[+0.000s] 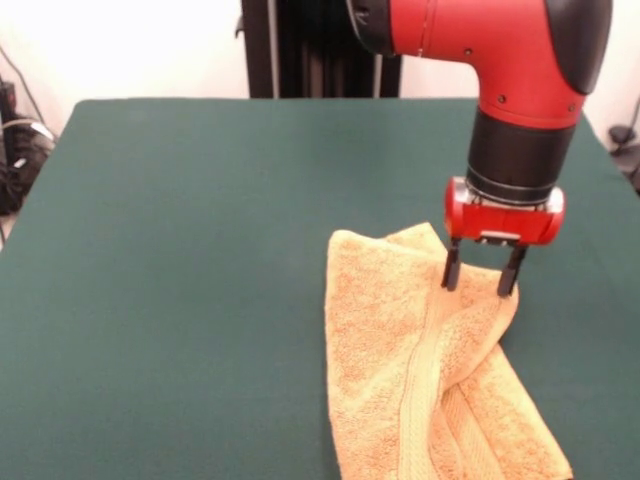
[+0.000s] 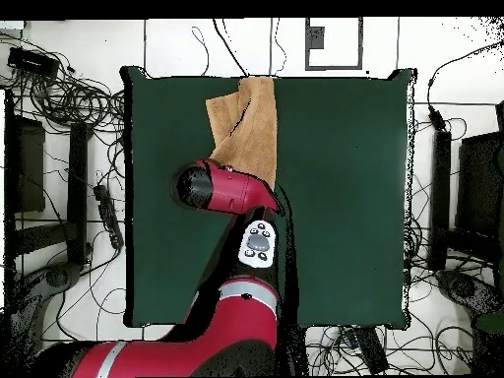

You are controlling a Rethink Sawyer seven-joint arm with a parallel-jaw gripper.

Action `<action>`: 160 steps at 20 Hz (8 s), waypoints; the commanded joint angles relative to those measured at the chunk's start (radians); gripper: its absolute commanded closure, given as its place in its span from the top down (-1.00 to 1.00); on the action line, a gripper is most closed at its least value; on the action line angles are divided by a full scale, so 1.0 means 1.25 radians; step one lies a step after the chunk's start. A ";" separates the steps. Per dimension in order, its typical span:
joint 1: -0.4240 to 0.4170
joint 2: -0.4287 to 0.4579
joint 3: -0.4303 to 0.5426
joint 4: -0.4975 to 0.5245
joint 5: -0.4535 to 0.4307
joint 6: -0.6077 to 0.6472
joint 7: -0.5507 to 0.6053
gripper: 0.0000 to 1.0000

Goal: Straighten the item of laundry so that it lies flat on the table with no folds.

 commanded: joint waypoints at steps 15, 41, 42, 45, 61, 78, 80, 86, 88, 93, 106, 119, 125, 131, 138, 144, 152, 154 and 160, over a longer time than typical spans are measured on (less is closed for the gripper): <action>0.034 0.059 0.050 0.090 0.089 -0.060 0.240 1.00; -0.006 0.118 0.094 0.081 0.064 -0.184 0.192 1.00; -0.005 0.118 0.092 0.081 0.066 -0.187 0.196 1.00; 0.007 0.120 0.079 0.080 0.071 -0.186 0.203 1.00; 0.056 0.126 0.001 0.049 0.085 -0.155 0.205 1.00; 0.040 0.123 0.014 0.059 0.094 -0.182 0.209 -1.00; 0.039 0.123 0.016 0.059 0.092 -0.186 0.207 -1.00; 0.066 0.131 -0.019 0.048 0.099 -0.222 0.219 -1.00; 0.073 0.130 -0.029 0.043 0.106 -0.208 0.221 -1.00; 0.066 0.104 -0.038 0.035 0.105 -0.136 0.195 -1.00; -0.176 -0.021 0.004 -0.133 -0.071 0.188 -0.081 -1.00; -0.287 -0.011 0.114 -0.223 -0.176 0.270 -0.112 -1.00; -0.303 -0.001 0.130 -0.263 -0.215 0.296 -0.116 -1.00; -0.320 0.005 0.156 -0.277 -0.244 0.296 -0.108 1.00; -0.331 0.009 0.177 -0.294 -0.279 0.290 -0.106 1.00; -0.333 0.003 0.189 -0.303 -0.310 0.250 -0.091 1.00; -0.336 -0.001 0.202 -0.282 -0.332 0.262 -0.063 1.00; -0.331 -0.003 0.200 -0.274 -0.335 0.262 -0.050 1.00; -0.323 -0.010 0.200 -0.262 -0.334 0.263 -0.016 1.00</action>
